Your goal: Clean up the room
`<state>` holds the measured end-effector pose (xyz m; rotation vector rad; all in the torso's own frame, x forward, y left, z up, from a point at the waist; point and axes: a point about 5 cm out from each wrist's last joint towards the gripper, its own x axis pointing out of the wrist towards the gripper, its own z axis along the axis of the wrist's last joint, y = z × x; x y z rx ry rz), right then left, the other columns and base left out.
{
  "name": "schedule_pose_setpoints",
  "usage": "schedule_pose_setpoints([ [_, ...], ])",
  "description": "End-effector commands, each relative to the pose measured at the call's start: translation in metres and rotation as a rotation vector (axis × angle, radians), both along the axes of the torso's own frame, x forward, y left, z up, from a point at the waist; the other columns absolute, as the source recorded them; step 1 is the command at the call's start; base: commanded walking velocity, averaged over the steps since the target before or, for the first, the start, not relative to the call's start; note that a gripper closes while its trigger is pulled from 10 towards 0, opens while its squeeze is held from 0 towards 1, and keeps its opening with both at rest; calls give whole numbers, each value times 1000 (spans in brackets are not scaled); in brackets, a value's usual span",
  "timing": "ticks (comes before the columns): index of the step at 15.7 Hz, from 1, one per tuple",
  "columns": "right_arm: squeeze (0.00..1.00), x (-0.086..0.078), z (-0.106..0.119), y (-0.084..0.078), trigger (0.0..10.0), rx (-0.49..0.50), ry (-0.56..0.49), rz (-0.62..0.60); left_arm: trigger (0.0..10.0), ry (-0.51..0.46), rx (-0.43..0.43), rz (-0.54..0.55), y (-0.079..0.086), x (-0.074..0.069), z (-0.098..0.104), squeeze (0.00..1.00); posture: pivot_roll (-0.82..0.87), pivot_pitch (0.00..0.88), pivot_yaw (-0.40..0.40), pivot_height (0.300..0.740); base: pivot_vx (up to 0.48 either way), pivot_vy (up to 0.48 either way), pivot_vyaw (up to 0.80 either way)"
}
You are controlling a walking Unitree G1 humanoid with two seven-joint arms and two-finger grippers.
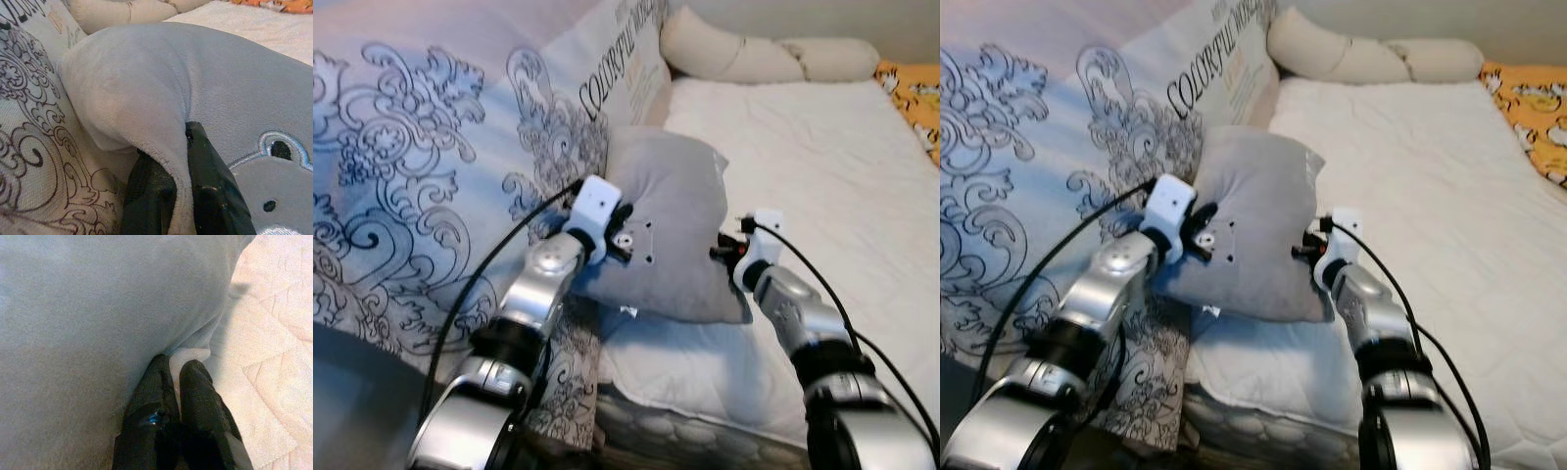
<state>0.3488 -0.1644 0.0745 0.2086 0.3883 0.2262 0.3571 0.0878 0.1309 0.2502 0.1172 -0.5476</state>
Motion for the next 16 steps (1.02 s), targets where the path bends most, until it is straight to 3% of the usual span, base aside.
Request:
schedule_pose_setpoints([
  [1,0,8,4,-1,10000,-40,-4,-14,10000,-47,63,-18,-5,3,5,0,1,0,67,740,0,0,0],
  [5,0,1,-19,12,10000,-80,114,-22,10000,15,157,-14,-5,-1,-16,0,39,0,47,740,0,0,0],
  [8,0,-11,-38,16,10000,-114,180,-37,10000,109,155,-28,-10,-6,-30,0,51,0,42,740,0,0,0],
  [9,910,-16,-45,15,10000,-123,205,-54,10000,126,147,-31,-12,-8,-33,922,54,0,41,740,0,0,0],
  [10,1000,-19,-49,12,10000,-137,220,-76,10000,141,123,-36,-15,-10,-34,1000,55,0,43,740,0,0,0],
  [13,1000,-20,-50,6,10000,-125,211,-126,10000,139,102,-47,-19,-12,-35,1000,47,0,46,740,0,0,0],
  [16,1000,-19,-48,5,10000,-60,175,-137,10000,45,93,-27,-10,-8,-23,1000,48,0,35,740,0,0,0],
])
